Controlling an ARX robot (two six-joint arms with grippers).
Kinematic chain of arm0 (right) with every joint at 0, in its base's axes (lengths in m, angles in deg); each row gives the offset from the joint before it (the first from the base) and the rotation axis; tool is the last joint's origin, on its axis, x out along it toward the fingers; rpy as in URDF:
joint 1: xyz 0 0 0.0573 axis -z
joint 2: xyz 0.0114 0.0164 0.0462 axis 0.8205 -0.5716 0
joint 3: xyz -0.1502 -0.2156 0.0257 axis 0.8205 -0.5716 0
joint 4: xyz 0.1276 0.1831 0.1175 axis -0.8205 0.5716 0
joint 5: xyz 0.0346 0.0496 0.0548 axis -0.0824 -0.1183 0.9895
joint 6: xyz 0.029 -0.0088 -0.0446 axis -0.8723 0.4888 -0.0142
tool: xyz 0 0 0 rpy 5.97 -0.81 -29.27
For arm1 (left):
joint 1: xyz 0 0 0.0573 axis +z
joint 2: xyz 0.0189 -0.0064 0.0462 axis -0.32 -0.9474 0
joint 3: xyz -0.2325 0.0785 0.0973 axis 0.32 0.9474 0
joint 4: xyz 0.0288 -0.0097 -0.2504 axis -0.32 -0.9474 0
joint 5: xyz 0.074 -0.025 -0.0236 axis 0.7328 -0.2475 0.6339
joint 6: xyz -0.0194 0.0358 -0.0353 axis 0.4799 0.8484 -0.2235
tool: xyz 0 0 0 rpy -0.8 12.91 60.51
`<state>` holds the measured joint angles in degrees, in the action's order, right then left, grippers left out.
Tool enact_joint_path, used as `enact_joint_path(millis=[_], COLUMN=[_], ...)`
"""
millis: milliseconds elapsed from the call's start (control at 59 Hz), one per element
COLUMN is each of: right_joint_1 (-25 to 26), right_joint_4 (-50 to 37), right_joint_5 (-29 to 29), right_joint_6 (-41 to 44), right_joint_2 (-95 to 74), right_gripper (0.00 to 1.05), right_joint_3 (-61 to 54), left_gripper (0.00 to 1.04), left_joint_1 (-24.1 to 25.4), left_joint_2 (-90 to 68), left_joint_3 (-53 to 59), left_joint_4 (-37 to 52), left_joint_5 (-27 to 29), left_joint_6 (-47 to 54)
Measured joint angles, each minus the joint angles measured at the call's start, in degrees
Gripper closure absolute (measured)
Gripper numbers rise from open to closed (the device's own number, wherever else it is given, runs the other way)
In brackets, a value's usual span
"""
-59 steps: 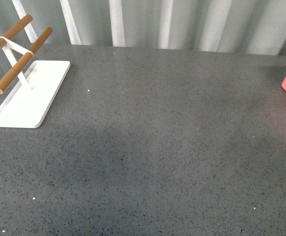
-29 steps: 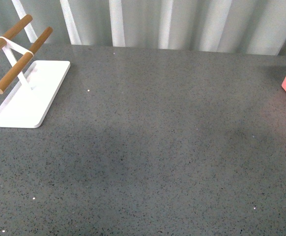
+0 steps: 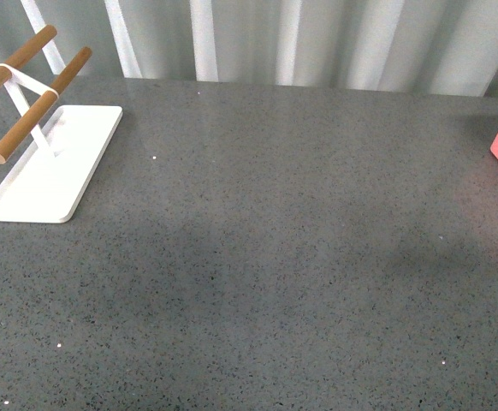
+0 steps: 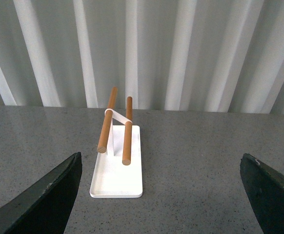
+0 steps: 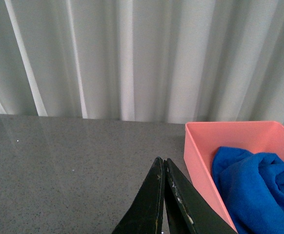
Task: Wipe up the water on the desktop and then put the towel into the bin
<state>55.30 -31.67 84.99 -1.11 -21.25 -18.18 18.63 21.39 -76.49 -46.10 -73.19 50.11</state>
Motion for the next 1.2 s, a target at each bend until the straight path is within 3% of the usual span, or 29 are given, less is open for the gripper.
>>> enact_joint_path(millis=[797,916,1204], right_joint_1=[0.00,0.00,0.00], right_joint_4=[15.67,25.49,25.92], right_joint_5=[-0.37,-0.42,-0.42], right_joint_6=[-0.22,-0.44,-0.50], right_joint_2=[16.76,24.83,26.58], right_gripper=[1.02,1.02,1.02], right_joint_3=[-0.09,-0.09,-0.09], left_gripper=[0.07,0.07,0.07], left_joint_1=[0.02,0.02,0.02], left_joint_2=[0.00,0.00,0.04], left_joint_3=[0.00,0.00,0.00], left_joint_4=[0.00,0.00,-0.04], left_joint_5=[0.00,0.00,0.00], left_joint_6=[0.00,0.00,0.00])
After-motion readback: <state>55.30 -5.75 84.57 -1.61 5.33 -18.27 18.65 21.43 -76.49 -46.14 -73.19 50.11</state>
